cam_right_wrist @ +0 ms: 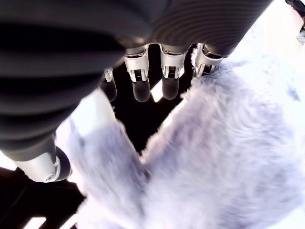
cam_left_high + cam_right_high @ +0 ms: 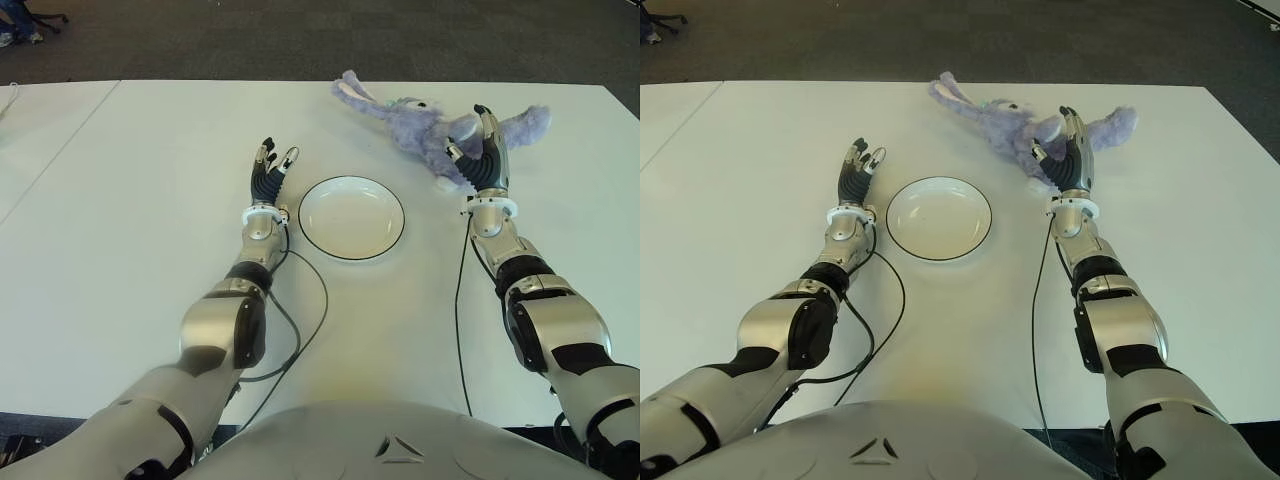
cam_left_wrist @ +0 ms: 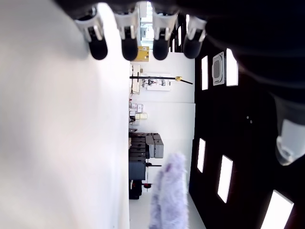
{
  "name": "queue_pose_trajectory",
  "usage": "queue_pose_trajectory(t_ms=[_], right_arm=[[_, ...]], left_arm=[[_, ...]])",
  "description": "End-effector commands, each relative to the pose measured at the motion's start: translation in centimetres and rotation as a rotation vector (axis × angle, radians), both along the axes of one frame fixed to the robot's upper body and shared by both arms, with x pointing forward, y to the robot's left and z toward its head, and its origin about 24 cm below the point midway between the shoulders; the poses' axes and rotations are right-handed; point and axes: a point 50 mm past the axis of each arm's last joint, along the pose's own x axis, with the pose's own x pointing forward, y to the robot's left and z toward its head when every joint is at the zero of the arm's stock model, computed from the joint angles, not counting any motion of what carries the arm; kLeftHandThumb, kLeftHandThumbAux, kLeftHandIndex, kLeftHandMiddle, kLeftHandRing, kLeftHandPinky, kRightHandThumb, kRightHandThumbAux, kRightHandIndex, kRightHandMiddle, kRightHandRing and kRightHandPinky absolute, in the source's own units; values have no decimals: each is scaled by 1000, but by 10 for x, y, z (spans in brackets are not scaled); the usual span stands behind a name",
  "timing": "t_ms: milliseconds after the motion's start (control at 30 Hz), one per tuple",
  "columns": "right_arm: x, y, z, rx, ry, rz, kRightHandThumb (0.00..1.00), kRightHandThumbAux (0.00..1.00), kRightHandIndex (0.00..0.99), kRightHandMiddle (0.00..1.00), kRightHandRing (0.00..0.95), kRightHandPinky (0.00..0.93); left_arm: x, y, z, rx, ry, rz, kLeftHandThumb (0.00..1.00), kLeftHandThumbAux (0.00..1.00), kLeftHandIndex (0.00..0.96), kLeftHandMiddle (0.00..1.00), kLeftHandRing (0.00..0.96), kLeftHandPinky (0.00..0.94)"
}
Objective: Put the doll into the plate.
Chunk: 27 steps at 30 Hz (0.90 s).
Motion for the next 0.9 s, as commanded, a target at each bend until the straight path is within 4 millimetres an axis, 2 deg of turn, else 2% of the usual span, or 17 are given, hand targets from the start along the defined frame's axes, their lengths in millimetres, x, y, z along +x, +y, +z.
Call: queue_pose_trajectory(t_ms=[33, 400, 633, 700, 900], right_arm=[[-11, -15, -17, -29, 114, -6, 488, 538, 0, 0, 0, 109], [-14, -29, -18, -19, 156, -31, 516, 541, 0, 0, 0, 80], [-16, -33, -19, -15, 159, -41, 522, 563, 0, 0, 0, 91], [-17, -34, -20, -17, 164, -47, 520, 569, 0, 0, 0, 59], [-20, -36, -25, -12, 185, -68, 525, 578, 0, 0, 0, 57]], left_arm=[[-68, -3, -83, -54, 440, 15, 0, 489, 0, 75, 69, 22], [-68, -2, -83, -59, 440, 24, 0, 489, 0, 81, 77, 35], [-68, -2, -82, -55, 429, 22, 0, 476, 0, 81, 78, 28], [-68, -4, -82, -42, 425, 10, 0, 473, 0, 74, 70, 12], [-66, -4, -81, -43, 425, 7, 0, 462, 0, 72, 69, 10]])
